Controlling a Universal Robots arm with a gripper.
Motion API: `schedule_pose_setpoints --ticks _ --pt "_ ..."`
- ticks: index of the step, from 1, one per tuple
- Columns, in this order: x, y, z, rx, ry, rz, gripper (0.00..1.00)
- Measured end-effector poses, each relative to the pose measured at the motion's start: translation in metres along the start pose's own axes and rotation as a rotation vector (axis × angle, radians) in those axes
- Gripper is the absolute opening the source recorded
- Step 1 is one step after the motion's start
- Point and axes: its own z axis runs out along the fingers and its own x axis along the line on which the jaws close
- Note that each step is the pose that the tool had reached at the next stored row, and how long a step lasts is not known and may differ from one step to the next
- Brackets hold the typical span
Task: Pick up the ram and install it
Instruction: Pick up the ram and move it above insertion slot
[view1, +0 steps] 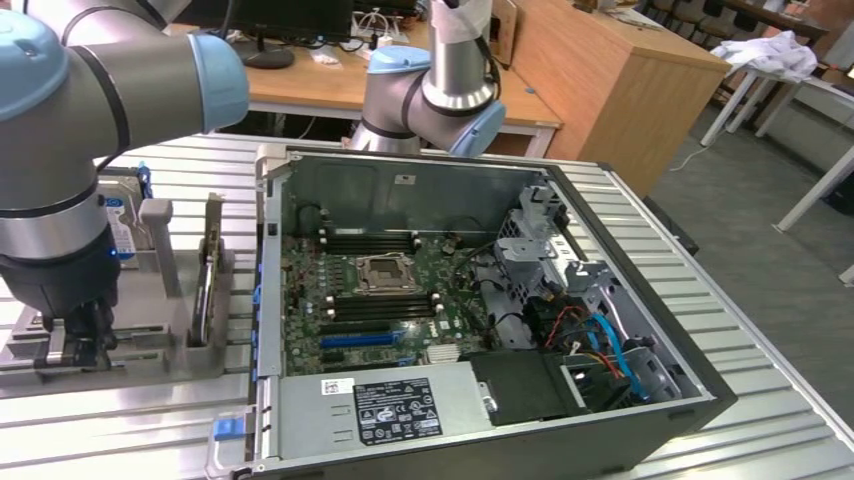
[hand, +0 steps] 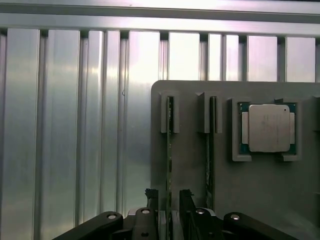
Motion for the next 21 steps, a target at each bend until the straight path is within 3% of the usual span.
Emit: schedule_pose_setpoints --ticks 13,15,16,21 --pt "0.0001 -0.0002 0.0052 0.0 0.0001 0.0 0.31" --pt "0.0001 -0.0002 0.0052 0.0 0.0001 0.0 0.29" --pt "0.0001 -0.0002 0.0052 0.0 0.0001 0.0 0.23" --pt "0.0001 -0.0003 0.0052 0.0 0.0001 0.0 0.23"
